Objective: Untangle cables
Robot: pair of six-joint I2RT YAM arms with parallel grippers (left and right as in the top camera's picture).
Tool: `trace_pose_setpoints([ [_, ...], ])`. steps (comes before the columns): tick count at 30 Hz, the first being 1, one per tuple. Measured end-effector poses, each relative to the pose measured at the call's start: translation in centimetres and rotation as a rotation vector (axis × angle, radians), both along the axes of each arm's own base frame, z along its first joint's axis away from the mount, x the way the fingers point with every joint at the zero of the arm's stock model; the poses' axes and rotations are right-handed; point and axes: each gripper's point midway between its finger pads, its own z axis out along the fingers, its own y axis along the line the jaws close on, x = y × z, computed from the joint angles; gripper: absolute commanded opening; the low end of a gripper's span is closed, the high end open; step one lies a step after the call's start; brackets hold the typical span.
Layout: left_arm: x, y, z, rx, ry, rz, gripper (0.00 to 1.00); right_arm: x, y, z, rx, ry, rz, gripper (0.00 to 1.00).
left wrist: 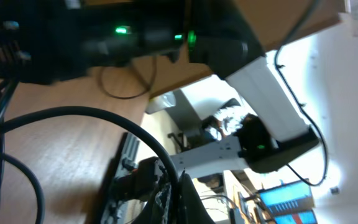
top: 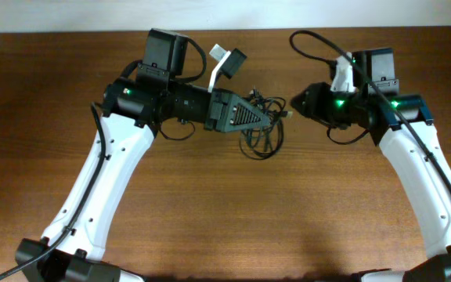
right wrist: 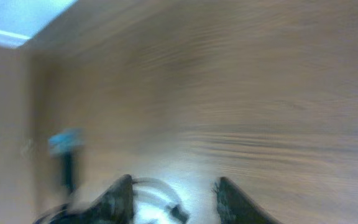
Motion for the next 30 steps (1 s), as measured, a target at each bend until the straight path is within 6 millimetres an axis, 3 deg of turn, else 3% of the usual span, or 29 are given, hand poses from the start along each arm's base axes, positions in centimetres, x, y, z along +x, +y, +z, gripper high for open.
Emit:
trace_pose_setpoints([
  [1,0.3,0.0,-0.4,0.025,0.016,0.021,0.0,-0.3,1.4,1.3,0.075,-0.042,0.09,0.63],
  [4,1.3,0.3,-2.1,0.128,0.075,0.111,0.0,-1.0,2.8,2.5,0.146,-0.08,0.185,0.63],
  [15,3.3,0.8,-3.6,0.228,0.14,0.247,0.0,-2.7,4.6,4.4,0.257,-0.132,0.343,0.7],
  [27,1.3,-0.3,-0.1,0.058,0.183,0.089,0.0,-3.0,3.7,2.6,0.171,-0.096,0.316,0.69],
  [30,1.0,-0.3,0.3,0.042,0.197,0.069,0.0,-2.8,3.6,2.3,0.144,-0.093,0.304,0.61],
])
